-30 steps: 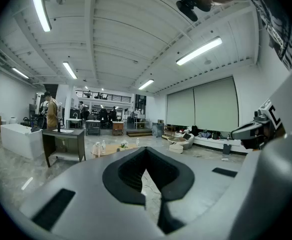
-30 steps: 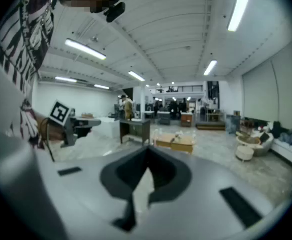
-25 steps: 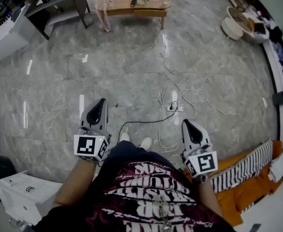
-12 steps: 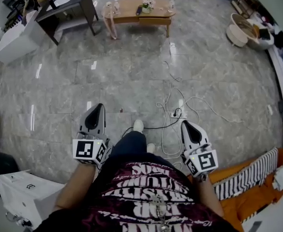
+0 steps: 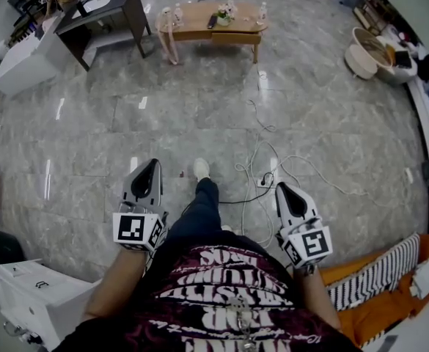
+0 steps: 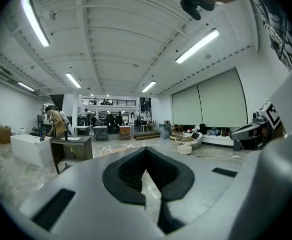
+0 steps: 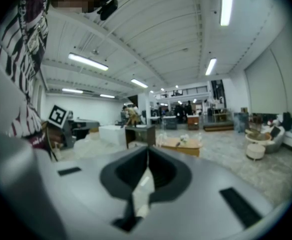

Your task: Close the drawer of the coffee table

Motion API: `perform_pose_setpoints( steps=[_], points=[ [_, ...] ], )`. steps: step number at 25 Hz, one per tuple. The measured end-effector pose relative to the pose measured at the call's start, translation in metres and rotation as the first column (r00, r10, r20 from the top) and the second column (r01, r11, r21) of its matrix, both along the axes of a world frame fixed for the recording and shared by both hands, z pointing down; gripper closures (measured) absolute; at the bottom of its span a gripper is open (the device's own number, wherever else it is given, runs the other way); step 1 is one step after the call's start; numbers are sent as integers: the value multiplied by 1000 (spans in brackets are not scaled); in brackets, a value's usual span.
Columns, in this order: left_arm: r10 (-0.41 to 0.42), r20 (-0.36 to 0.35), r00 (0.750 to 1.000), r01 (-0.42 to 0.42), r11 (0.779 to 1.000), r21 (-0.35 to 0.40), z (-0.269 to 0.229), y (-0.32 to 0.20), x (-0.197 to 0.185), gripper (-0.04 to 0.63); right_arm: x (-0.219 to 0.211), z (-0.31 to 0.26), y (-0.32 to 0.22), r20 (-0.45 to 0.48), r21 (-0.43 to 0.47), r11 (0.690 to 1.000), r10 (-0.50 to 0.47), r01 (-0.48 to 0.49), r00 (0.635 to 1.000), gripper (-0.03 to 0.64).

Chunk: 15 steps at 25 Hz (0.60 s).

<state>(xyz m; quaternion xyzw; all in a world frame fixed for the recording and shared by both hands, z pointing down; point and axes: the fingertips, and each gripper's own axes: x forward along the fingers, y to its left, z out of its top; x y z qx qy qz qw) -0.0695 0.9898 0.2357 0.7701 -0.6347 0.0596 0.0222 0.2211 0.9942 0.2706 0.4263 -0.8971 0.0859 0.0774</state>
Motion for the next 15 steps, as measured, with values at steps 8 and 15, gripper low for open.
perform_pose_setpoints(
  steps=[8, 15],
  points=[
    [-5, -32, 999, 4, 1000, -19, 24, -52, 7, 572, 8, 17, -60, -7, -44, 999, 11, -12, 1000, 583],
    [-30, -51, 998, 27, 998, -60, 32, -122, -22, 572, -25, 15, -124, -29, -63, 998, -23, 21, 999, 581]
  ],
)
